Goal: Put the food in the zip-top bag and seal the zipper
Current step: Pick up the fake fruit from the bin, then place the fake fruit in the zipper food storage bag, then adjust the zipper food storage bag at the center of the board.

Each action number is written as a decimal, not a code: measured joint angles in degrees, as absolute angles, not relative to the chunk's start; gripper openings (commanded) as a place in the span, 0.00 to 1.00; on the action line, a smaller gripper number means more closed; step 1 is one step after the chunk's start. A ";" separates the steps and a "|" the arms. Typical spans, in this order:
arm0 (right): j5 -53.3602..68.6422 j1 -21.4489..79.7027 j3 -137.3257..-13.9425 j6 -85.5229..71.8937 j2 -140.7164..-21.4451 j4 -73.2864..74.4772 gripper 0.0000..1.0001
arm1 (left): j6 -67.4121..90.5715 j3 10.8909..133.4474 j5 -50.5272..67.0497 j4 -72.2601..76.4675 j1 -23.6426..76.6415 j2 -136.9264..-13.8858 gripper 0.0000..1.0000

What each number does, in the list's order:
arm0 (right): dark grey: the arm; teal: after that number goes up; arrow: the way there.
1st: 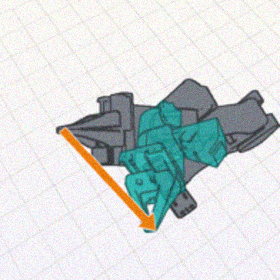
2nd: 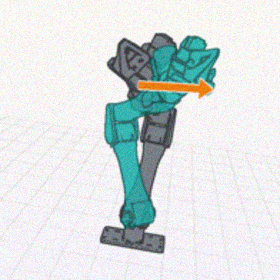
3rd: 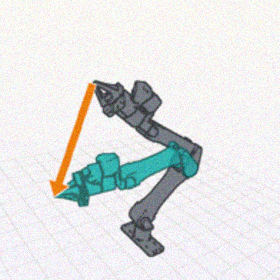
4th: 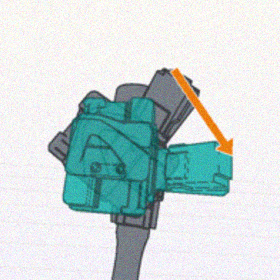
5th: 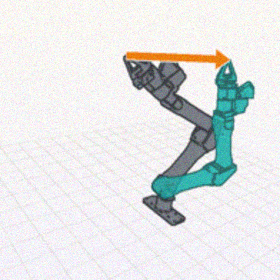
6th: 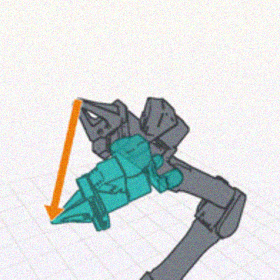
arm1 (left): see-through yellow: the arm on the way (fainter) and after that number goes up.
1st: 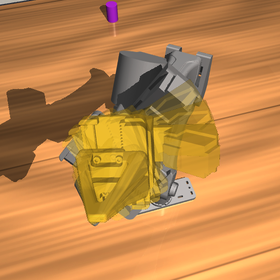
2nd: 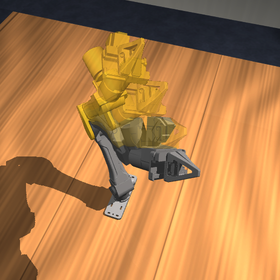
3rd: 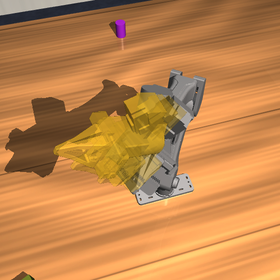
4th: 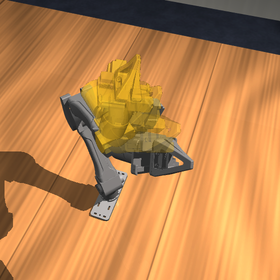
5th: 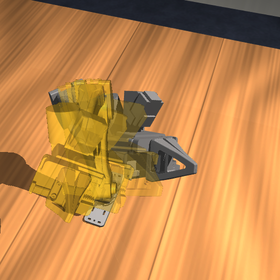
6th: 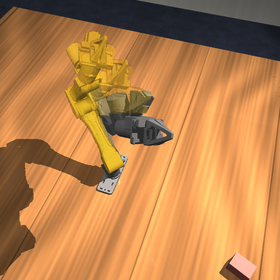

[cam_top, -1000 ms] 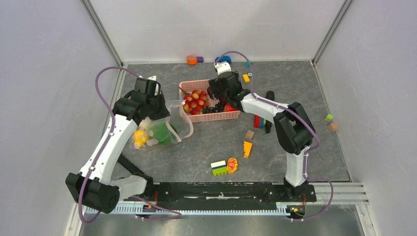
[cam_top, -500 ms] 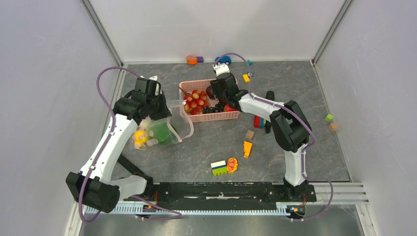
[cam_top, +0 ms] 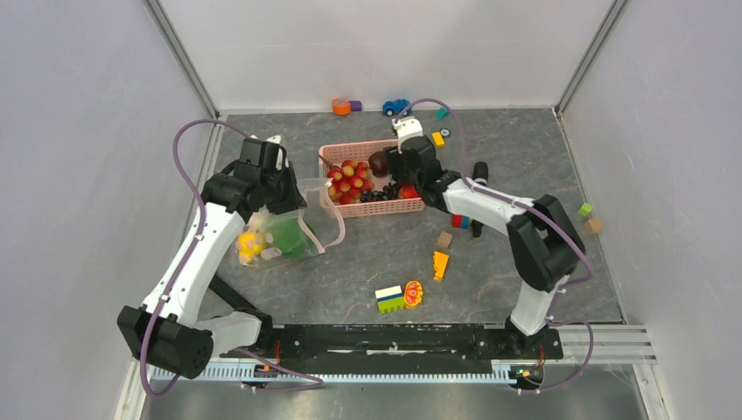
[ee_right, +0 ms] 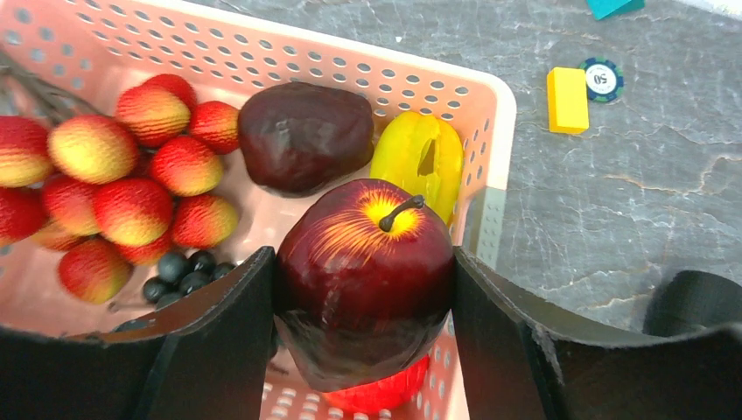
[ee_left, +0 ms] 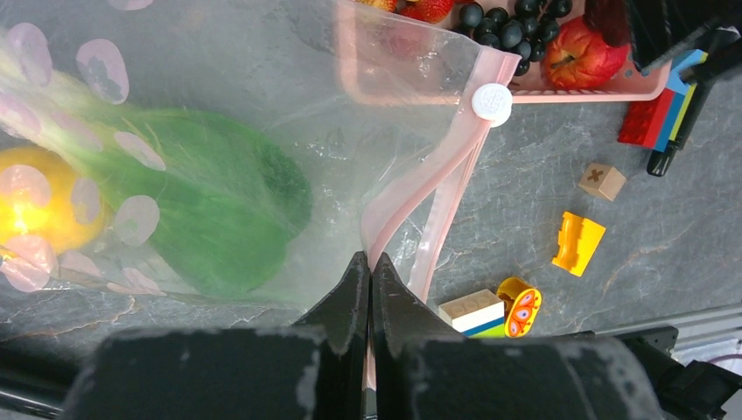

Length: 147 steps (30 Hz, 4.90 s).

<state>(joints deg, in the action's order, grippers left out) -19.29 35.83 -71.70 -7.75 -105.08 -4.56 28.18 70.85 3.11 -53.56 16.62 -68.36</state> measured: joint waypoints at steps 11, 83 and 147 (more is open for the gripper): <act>-11.49 36.88 -50.19 -10.68 -83.94 -18.76 0.33 | 28.16 70.78 4.89 -53.39 16.62 -68.36 0.02; 2.96 58.39 -48.36 -10.68 -89.32 -40.53 0.98 | 24.25 68.93 17.56 -50.04 18.87 -67.79 0.02; 27.14 49.78 -68.84 -6.57 -81.58 -6.59 0.02 | 25.10 68.60 0.45 -47.18 10.46 -46.89 0.02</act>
<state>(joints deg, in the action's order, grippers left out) 27.14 49.78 -68.84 -6.57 -81.58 -6.59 25.10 68.60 0.45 -47.18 10.46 -46.89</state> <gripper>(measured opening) 0.011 0.035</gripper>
